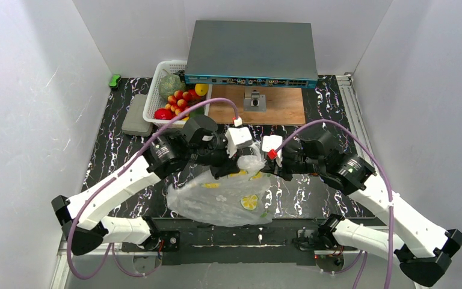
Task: Place the fake fruits into the plastic bag and tie a complex knot
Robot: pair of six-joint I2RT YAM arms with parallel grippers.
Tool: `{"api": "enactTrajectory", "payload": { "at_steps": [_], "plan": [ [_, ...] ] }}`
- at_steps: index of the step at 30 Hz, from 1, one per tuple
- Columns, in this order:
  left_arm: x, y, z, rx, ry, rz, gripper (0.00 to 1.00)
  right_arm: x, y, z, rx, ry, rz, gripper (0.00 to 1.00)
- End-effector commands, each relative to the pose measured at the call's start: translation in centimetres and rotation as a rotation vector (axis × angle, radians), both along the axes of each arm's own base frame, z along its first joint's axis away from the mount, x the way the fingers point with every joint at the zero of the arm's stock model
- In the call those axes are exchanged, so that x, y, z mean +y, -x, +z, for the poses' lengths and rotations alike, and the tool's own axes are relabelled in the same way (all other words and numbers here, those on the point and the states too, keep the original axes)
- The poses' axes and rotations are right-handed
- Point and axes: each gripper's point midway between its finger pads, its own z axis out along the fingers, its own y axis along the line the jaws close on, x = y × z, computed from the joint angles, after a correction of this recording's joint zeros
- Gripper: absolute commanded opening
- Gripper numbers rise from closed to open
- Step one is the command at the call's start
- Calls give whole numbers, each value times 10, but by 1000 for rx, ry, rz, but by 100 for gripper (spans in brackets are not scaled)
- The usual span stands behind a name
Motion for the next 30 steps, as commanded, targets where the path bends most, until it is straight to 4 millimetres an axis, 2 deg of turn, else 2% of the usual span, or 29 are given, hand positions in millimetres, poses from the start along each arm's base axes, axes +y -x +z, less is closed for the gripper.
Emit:
{"api": "enactTrajectory", "payload": {
  "at_steps": [1,2,3,4,5,6,7,8,11,16,20,21,24,30],
  "plan": [
    [11,-8,17,97,154,26,0,-2,16,38,-28,-120,19,1],
    [17,-8,27,79,239,-14,0,-7,17,35,-12,-111,-10,2],
    [27,1,31,11,278,-81,0,-14,18,30,10,-94,-44,11],
    [36,8,23,-75,268,-138,0,-21,20,23,44,-74,-72,25],
    [45,15,19,-177,259,-199,0,-29,22,21,74,-67,-101,48],
    [53,19,12,-261,239,-245,0,-35,21,17,109,-64,-134,63],
    [61,25,6,-344,221,-298,0,-42,19,19,139,-83,-178,87],
    [67,29,0,-425,207,-347,0,-45,19,23,170,-104,-201,96],
    [76,35,-7,-614,202,-437,0,-41,22,35,294,-169,-219,98],
    [75,37,-4,-797,215,-520,0,-15,21,43,522,-242,-204,98],
    [72,32,-2,-812,209,-520,0,5,30,71,609,-336,-78,98],
    [72,33,-1,-810,212,-524,0,8,29,73,628,-352,-73,98],
    [69,32,0,-824,225,-525,0,18,25,69,664,-372,-68,98],
    [65,28,6,-860,226,-517,0,39,11,41,735,-327,-83,97]
  ]
}}
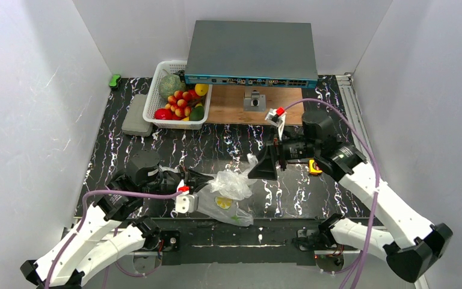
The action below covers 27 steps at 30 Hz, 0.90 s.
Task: Place the fake fruits into the plastic bag and tie a complex knot
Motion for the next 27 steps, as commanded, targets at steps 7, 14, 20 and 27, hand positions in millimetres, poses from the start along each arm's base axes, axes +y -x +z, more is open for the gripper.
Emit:
{"api": "enactTrajectory", "payload": {
  "at_steps": [7,14,20,27],
  "plan": [
    [8,0,24,-90,56,37,0,-13,-37,-26,20,86,-127,1],
    [54,31,-26,-240,-67,14,0,-130,-108,-51,-118,299,-549,1],
    [89,65,-153,-116,-377,-131,2,-137,-94,-73,-73,273,-535,1],
    [52,70,-102,175,-221,-109,79,-112,-77,-114,196,199,-508,1]
  ]
}}
